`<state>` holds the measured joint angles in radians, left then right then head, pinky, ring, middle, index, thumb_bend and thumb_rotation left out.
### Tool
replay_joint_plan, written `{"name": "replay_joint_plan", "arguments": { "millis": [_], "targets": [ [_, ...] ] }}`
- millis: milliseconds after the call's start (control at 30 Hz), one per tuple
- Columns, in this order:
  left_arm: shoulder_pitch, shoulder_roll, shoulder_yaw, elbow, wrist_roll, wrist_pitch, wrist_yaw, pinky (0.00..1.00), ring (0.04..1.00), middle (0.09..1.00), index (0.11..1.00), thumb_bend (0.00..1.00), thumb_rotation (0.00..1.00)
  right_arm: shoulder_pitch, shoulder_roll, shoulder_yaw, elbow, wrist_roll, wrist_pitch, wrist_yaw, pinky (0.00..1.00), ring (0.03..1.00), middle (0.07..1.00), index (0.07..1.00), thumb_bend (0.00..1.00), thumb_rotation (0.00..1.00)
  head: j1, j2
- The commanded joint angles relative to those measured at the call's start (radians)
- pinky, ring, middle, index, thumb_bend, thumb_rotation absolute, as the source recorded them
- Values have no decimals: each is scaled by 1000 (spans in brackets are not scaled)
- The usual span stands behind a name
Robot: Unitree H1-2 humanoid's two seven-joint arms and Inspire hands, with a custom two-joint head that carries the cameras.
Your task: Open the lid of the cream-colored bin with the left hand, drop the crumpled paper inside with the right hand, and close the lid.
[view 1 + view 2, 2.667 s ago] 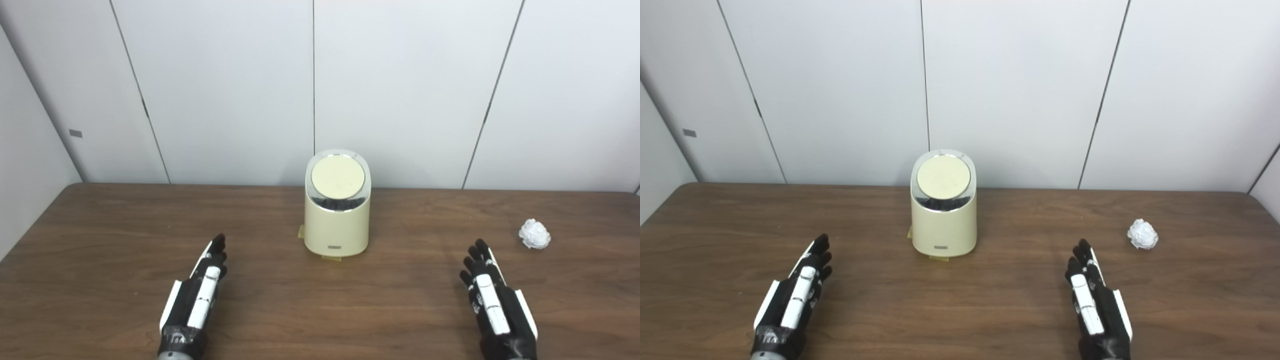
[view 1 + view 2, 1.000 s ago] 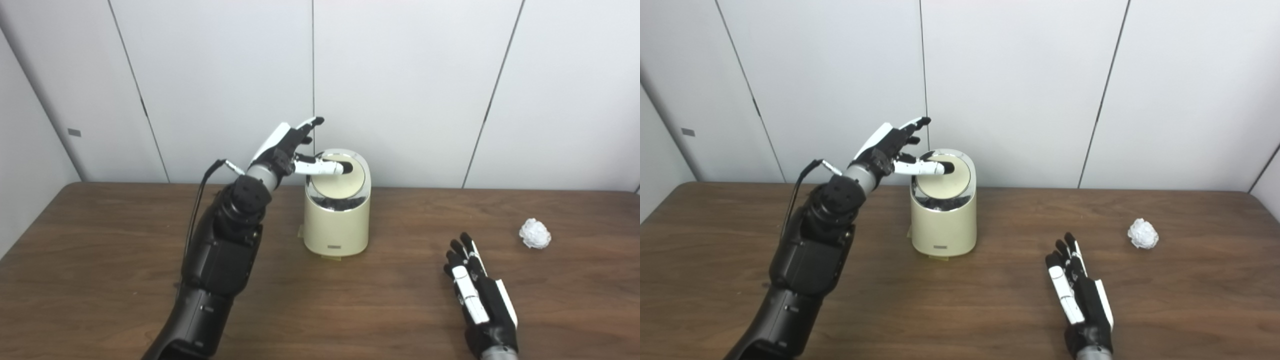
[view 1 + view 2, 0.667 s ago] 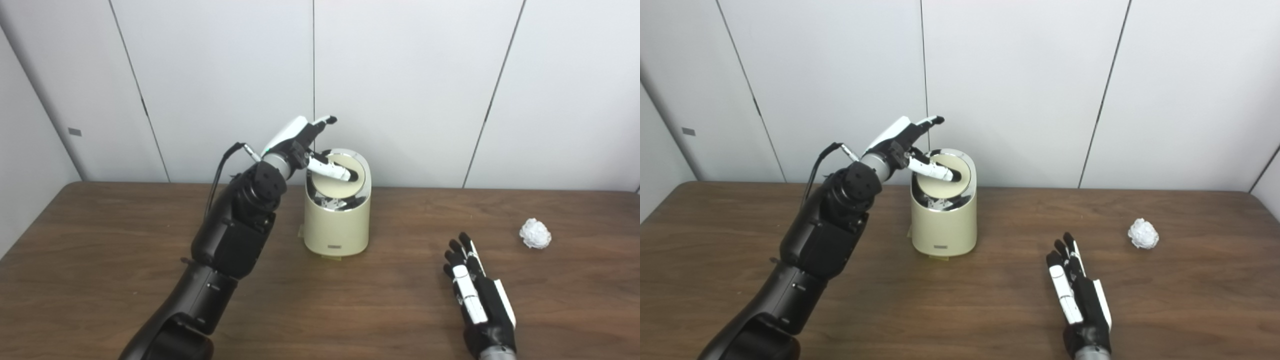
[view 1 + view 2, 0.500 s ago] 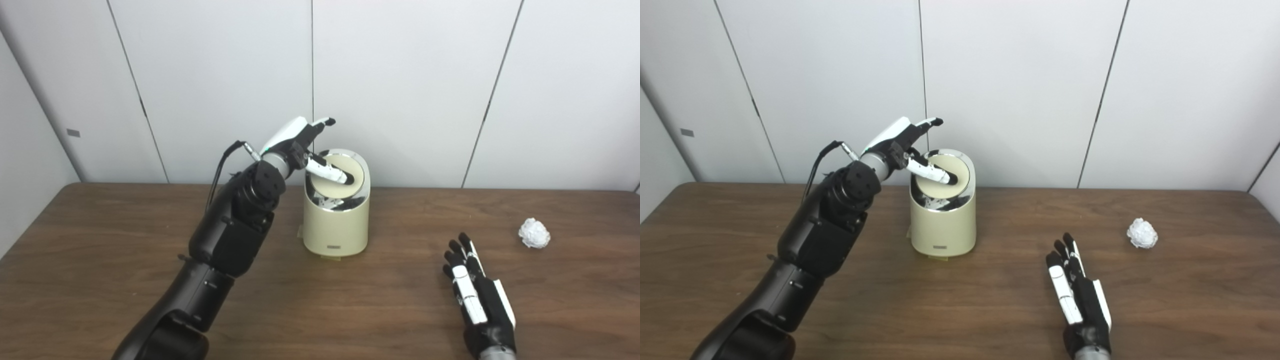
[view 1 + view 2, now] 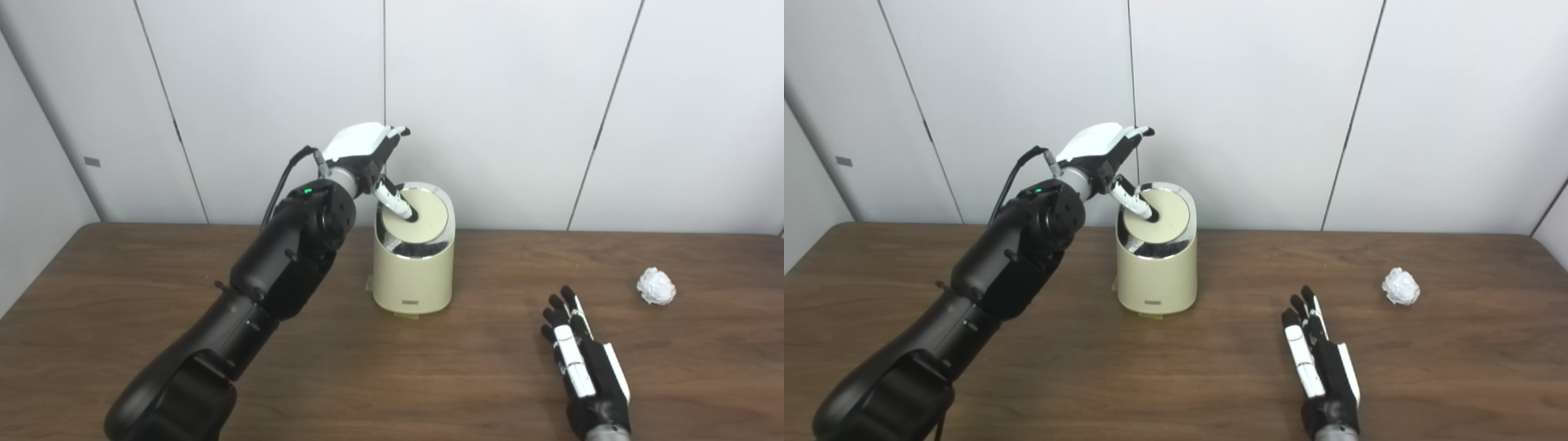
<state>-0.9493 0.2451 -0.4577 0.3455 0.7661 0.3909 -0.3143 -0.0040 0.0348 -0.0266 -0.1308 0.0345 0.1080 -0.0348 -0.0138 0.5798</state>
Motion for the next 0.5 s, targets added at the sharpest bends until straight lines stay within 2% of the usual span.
{"name": "replay_joint_plan", "arguments": {
  "millis": [0,67,200,467],
  "targets": [
    [-64,22,-15,-8,43,-38,26,894,964,978,964,895,88,-24,7,-5,-40,11,-33,-3,953,952,962,992,498,757,-2,5],
    [-57,24,-34,-9,63,-60,36,879,958,964,948,925,84,-24,6,-5,-45,11,-29,-1,954,952,962,991,503,764,-4,6],
    [-43,21,-93,-5,121,-97,41,917,981,969,956,934,90,-21,2,-2,-55,9,-31,4,957,965,973,999,498,796,-9,12],
    [-21,24,-198,-4,243,-163,16,997,1000,973,970,974,101,-27,10,-9,-65,27,-24,-3,961,964,971,1000,495,758,-10,17]
  ]
}}
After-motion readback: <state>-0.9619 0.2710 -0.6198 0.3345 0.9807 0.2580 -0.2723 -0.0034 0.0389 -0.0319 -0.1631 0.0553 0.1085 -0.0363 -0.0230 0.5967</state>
